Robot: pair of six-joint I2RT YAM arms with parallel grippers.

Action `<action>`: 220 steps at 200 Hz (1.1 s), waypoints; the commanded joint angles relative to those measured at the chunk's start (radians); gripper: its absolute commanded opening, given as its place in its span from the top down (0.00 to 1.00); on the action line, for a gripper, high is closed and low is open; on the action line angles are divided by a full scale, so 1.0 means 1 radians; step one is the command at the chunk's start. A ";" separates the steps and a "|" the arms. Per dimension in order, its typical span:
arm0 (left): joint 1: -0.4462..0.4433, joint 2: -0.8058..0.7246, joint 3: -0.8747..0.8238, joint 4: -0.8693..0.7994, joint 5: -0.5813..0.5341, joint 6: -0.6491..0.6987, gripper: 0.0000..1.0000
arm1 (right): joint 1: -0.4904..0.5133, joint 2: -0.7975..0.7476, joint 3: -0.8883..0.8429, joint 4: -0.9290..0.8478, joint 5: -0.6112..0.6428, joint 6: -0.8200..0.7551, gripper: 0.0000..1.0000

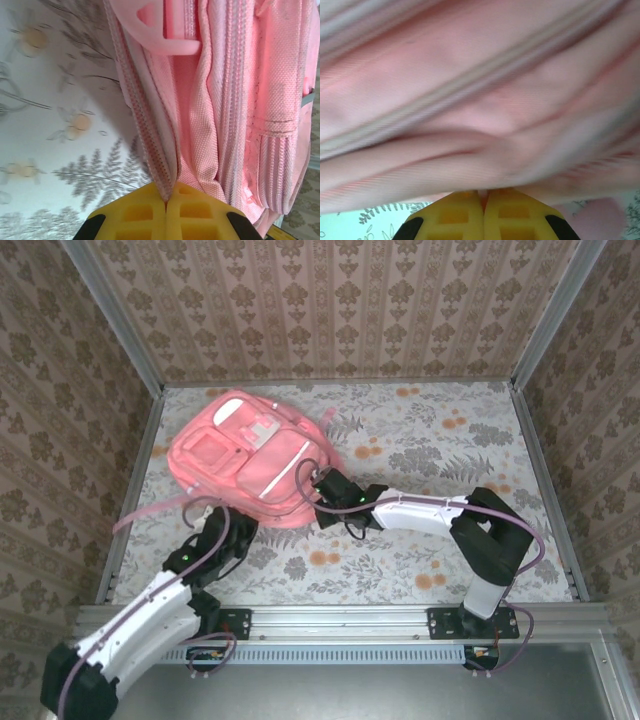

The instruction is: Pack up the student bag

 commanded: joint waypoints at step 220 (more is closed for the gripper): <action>0.521 0.622 0.460 -0.143 0.442 0.863 0.53 | 0.045 -0.104 -0.058 -0.104 0.008 0.123 1.00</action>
